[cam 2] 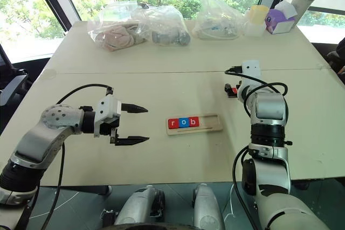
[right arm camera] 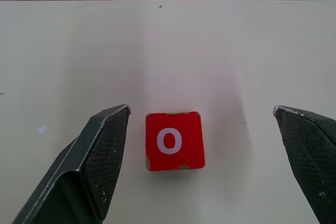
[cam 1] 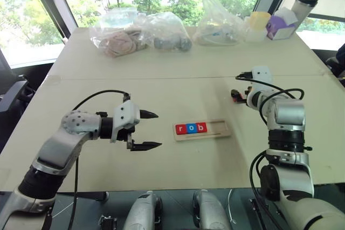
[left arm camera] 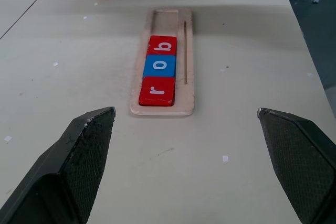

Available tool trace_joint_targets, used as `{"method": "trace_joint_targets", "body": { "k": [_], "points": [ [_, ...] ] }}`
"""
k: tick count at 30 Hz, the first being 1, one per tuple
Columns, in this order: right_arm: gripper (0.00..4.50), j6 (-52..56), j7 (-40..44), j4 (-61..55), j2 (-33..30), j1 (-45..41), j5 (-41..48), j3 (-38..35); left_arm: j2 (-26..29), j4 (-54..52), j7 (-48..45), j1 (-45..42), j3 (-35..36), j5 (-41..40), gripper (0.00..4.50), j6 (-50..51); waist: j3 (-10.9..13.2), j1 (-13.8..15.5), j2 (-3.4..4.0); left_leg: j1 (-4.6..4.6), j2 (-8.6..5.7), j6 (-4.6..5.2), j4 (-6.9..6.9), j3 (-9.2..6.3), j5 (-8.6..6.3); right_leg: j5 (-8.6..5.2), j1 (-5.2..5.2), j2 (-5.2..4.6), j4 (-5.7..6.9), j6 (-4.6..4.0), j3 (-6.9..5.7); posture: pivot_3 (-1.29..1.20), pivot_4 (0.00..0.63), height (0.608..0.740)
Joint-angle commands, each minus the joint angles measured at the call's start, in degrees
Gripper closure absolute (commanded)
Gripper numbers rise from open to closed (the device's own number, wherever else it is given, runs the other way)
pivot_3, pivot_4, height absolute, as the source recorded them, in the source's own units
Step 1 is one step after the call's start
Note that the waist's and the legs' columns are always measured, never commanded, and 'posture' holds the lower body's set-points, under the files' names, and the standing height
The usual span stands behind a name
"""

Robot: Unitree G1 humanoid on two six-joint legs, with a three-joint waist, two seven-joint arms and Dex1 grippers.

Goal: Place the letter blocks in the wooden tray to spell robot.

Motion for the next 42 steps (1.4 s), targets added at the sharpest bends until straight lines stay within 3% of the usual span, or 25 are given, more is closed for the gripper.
{"method": "trace_joint_targets", "body": {
  "k": [1, 15, 19, 22, 23, 28, 36, 39, 42],
  "points": [
    [0.07, -0.88, -0.52, 0.08, 0.09, 0.13, 1.79, 0.07, 0.51, -1.03, -0.02, -0.61, 0.92, 0.2, 0.0, -0.97, 0.0, 0.0, 0.0, 0.0, 0.0, 0.01, 0.0, -0.01, 0.01, 0.0, 0.0, 0.01, 0.0, 0.01, 0.0, 0.0, 0.15, 0.74],
    [0.07, -3.38, -0.1, 4.3, 0.1, 0.68, 4.56, 4.48, -0.16, 0.9, 0.46, -3.33, 2.22, -0.89, 0.0, -0.47, 0.0, -0.09, -0.01, 0.09, 0.11, 0.02, 0.0, -0.01, 0.01, 0.0, 0.08, 0.16, 0.0, 0.02, 0.02, 0.0, 0.15, 0.74],
    [1.33, -4.34, 0.05, 5.32, 0.29, 0.59, 4.82, 5.71, -1.64, 1.54, 1.51, -5.33, 3.53, -2.71, 0.0, 0.35, -0.01, -0.11, -0.01, 0.18, 0.25, 0.02, 0.0, -0.02, 0.01, 0.0, 0.17, 0.31, -0.01, 0.02, 0.03, 0.0, 0.15, 0.74],
    [2.97, -4.28, -0.12, 5.6, 0.29, 0.57, 5.35, 6.3, -2.16, 1.64, 1.75, -6.33, 4.13, -3.88, 0.0, 1.51, -0.01, -0.01, -0.01, 0.24, 0.37, 0.01, 0.0, -0.02, 0.01, 0.0, 0.21, 0.39, 0.0, 0.02, 0.03, 0.0, 0.15, 0.74],
    [3.33, -4.21, -0.21, 5.63, 0.27, 0.57, 5.49, 6.43, -2.15, 1.68, 1.75, -6.49, 4.19, -4.06, 0.0, 1.67, -0.01, 0.0, -0.01, 0.27, 0.39, 0.0, 0.0, -0.02, 0.02, 0.0, 0.24, 0.4, 0.0, 0.01, 0.03, 0.0, 0.15, 0.74],
    [3.33, -1.94, 0.29, 3.19, -1.3, 1.73, 5.98, 6.63, -1.98, 1.23, 1.78, -6.75, 4.55, -5.09, 0.0, 2.95, -0.01, -0.01, -0.01, 0.38, 0.44, 0.0, 0.0, -0.01, 0.02, -0.01, 0.32, 0.42, 0.0, -0.01, 0.03, 0.0, 0.15, 0.74],
    [3.33, 19.4, 3.32, -28.02, -10.26, 13.99, 9.98, 2.71, -1.6, -0.04, 1.45, -5.37, 4.38, -5.64, 0.0, 2.93, 0.0, 0.47, -0.01, 0.16, 0.43, 0.0, -0.07, 0.0, 0.01, -0.03, 0.21, 0.39, -0.16, -0.04, 0.04, 0.0, 0.15, 0.74],
    [3.33, 28.72, 2.15, -41.15, -7.75, 19.9, 10.77, 1.03, -1.67, 0.27, 0.9, -5.39, 4.19, -5.72, 0.0, 2.53, 0.0, 0.16, -0.01, 0.16, 0.47, 0.0, -0.11, 0.01, 0.0, -0.05, 0.12, 0.41, -0.13, -0.08, 0.03, 0.0, 0.15, 0.74],
    [3.33, 30.42, 0.5, -47.47, -4.74, 24.29, 10.9, 0.35, -2.01, 1.01, 0.22, -5.53, 3.65, -5.53, 0.0, 1.95, 0.0, 0.2, -0.02, 0.21, 0.63, -0.01, -0.11, -0.01, 0.01, -0.12, 0.11, 0.54, -0.1, -0.18, 0.03, 0.0, 0.15, 0.74]
  ]
}}
